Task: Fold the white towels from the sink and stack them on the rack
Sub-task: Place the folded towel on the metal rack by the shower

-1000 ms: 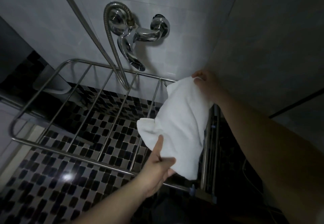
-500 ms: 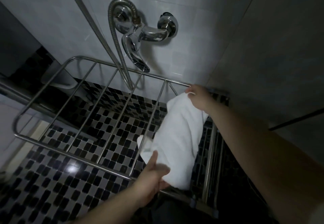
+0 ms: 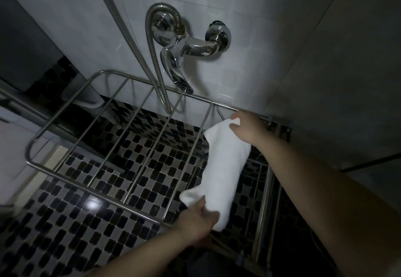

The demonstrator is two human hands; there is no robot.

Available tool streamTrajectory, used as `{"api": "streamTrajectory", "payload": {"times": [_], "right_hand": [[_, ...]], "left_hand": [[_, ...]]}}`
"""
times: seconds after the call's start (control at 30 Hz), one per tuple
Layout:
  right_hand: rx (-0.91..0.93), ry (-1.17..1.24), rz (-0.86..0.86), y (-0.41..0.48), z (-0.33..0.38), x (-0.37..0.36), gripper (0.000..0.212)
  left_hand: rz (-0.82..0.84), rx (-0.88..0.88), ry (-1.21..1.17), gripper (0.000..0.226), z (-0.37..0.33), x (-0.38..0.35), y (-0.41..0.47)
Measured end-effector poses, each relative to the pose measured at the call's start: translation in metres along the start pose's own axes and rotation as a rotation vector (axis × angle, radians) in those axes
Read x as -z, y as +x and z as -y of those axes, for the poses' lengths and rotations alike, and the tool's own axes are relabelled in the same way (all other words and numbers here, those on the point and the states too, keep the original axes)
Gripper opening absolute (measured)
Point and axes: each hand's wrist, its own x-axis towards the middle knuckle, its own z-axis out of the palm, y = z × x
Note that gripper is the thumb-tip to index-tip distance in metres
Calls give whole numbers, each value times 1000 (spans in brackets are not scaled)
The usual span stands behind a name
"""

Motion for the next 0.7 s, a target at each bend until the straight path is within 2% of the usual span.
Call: {"api": "streamTrajectory", "payload": {"times": [0.07,0.13,0.2,0.27,0.37,0.43,0.53,0.7], "right_hand": [[-21,-19,21,-5,4,-1,48],[-105,38,22,-11,8,-6,73],[-246,124,35,-17,11,-14,105],[-397,231,41,-21,13,-20,123],[-478,401,29,-25,13,-28,127],[-460,480,18,-26,15,-30,123],[-426,424,26,-25,18,-32,111],[-493,424,-26,-26,24,-37,100]], "left_hand": [[59,-63,261,59,-8,12,0],[6,-97,594,50,-21,17,6],[-98,-58,749,62,-36,13,15],[-113,-83,606,96,-47,5,24],[-54,-163,257,117,-50,-4,37],[-74,-170,153,118,-43,-8,45],[-130,-195,96,111,-37,-15,50],[-177,-215,0,106,-34,-21,48]]}}
